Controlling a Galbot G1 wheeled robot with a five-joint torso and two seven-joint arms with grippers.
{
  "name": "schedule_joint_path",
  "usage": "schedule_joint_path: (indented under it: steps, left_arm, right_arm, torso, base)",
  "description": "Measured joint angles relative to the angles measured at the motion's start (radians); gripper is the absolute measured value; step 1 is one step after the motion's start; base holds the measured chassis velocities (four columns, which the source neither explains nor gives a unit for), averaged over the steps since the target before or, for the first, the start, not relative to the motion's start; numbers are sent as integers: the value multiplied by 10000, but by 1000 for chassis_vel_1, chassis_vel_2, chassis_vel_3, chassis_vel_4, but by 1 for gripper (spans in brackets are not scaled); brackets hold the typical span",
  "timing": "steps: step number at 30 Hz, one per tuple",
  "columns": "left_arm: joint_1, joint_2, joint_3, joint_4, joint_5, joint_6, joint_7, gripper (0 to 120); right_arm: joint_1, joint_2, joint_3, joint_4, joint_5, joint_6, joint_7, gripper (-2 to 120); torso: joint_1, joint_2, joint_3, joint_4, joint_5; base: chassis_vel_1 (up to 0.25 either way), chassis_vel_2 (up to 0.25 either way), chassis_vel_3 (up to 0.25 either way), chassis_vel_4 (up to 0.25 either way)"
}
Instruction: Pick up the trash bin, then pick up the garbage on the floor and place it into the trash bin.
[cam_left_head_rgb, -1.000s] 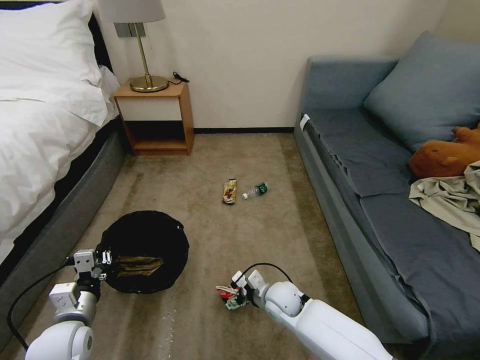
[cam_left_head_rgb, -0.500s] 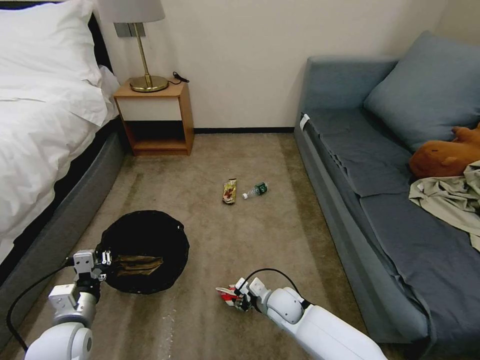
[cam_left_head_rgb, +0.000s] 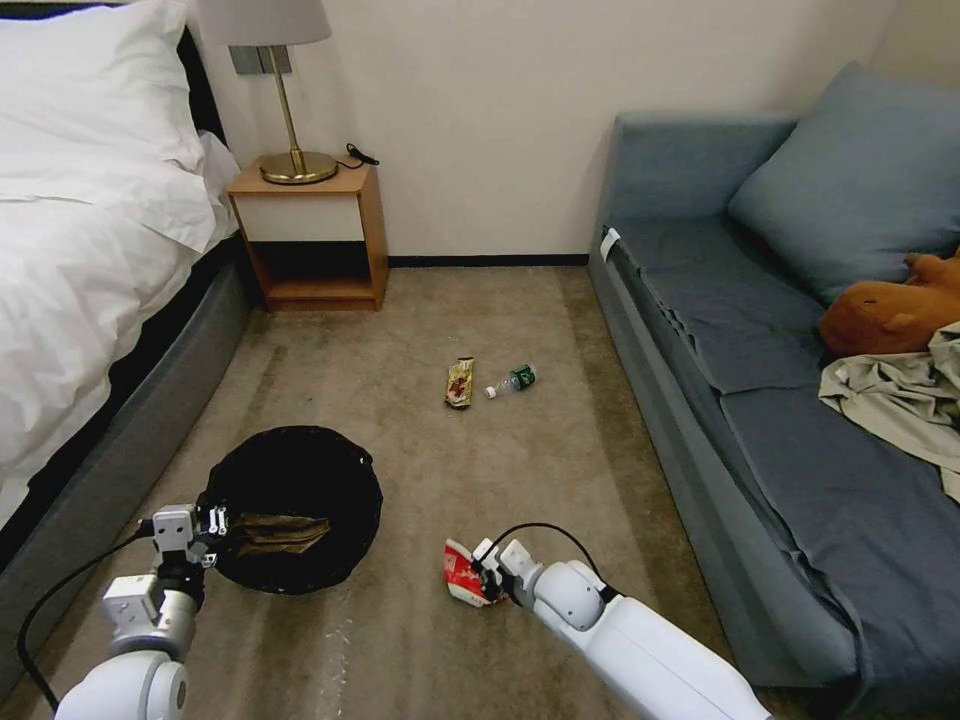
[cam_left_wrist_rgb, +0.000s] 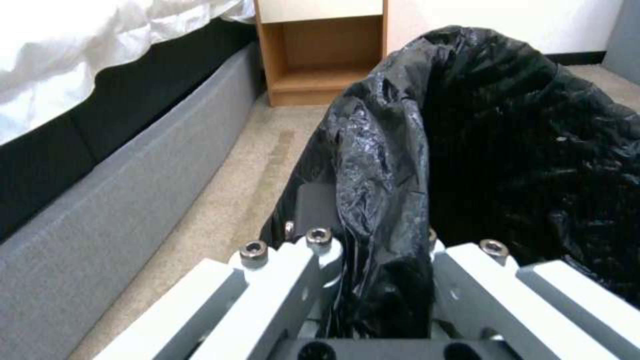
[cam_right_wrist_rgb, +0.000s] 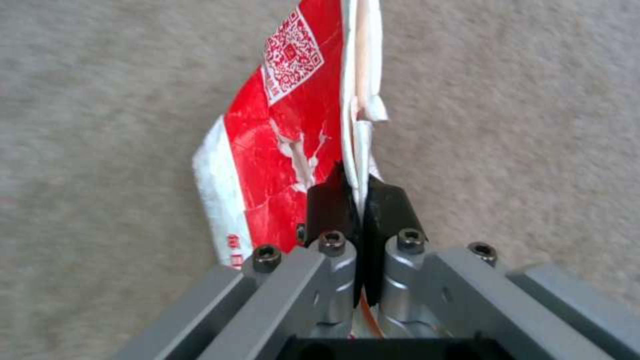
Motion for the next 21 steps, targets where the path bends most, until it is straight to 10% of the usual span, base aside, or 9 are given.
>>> schedule_joint_path:
  steps: [21]
  left_arm:
    - [12, -75, 46, 25, -2, -73, 17, 4]
  right_arm:
    - [1382, -164, 1807, 569, 470, 683, -195, 0]
  torso:
    - [0, -1, 1, 0, 0]
  base:
    - [0, 0, 0, 0]
